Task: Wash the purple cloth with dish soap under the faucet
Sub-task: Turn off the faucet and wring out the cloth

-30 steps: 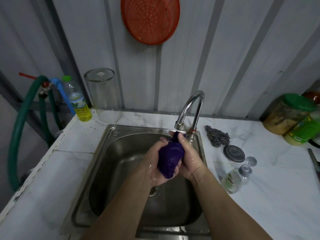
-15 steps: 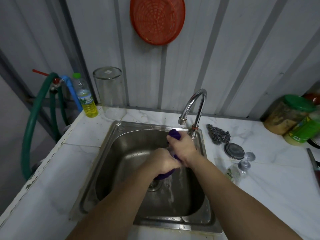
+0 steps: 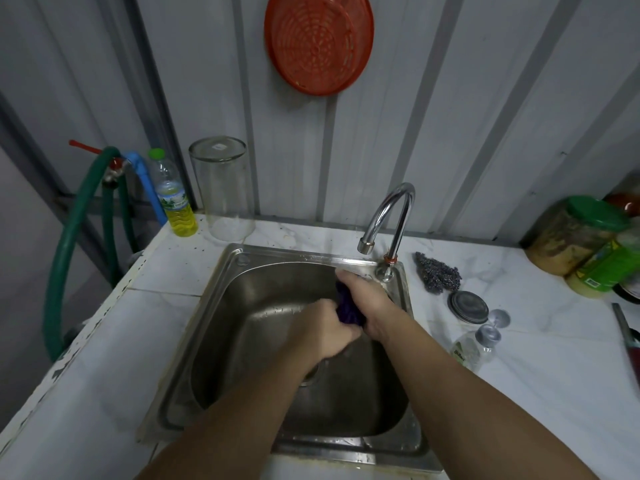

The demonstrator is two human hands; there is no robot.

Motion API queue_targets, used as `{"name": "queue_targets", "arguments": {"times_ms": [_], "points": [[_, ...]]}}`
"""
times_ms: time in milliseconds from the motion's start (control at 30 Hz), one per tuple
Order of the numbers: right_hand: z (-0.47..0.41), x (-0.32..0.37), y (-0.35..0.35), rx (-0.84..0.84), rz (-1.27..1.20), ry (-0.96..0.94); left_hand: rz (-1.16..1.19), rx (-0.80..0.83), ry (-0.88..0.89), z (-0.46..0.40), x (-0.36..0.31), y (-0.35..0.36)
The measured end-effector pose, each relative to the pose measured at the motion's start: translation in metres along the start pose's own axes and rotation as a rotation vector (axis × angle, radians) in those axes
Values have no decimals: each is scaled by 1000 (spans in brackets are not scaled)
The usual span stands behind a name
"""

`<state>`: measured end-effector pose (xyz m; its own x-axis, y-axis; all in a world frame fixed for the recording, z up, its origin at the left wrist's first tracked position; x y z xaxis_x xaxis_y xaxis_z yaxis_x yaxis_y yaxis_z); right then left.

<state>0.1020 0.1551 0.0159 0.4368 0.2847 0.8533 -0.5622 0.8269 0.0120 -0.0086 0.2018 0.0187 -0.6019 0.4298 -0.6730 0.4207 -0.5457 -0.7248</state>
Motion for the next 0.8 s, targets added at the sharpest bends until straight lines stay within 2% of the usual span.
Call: {"name": "queue_targets", "arguments": {"times_ms": [100, 200, 267, 367, 433, 500, 600, 700, 800], "points": [[3, -3, -12, 178, -203, 53, 481, 180, -254, 2, 0, -12], [6, -14, -19, 322, -402, 21, 1005, 535, -486, 16, -12, -15], [12, -21, -14, 446, -566, 36, 1197, 669, -550, 24, -18, -15], [18, -17, -7, 557, -632, -62, 1313, 694, -665, 32, -21, -11], [22, -7, -4, 537, -536, -154, 1296, 690, -698, 32, -18, -8], [23, 2, -5, 453, -442, -202, 1230, 745, -657, 32, -16, -6], [21, 9, -9, 307, -309, -196, 961, 730, -519, 30, -13, -7], [24, 11, -3, 173, -104, -265, 500, 467, -399, 25, -12, -6], [27, 12, 4, -11, 66, -346, 281, 255, -284, 20, -15, -4]]}}
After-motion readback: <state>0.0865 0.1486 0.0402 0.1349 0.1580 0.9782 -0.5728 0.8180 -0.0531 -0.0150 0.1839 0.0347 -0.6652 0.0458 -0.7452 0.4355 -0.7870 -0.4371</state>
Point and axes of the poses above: each hand's wrist, its own z-axis away from the middle knuckle, its own y-axis out of the palm, x = y × z, the point moved 3 cm from there along -z, towards the middle knuckle, and after that the axes turned 6 degrees about -x, right-handed, at the moved point
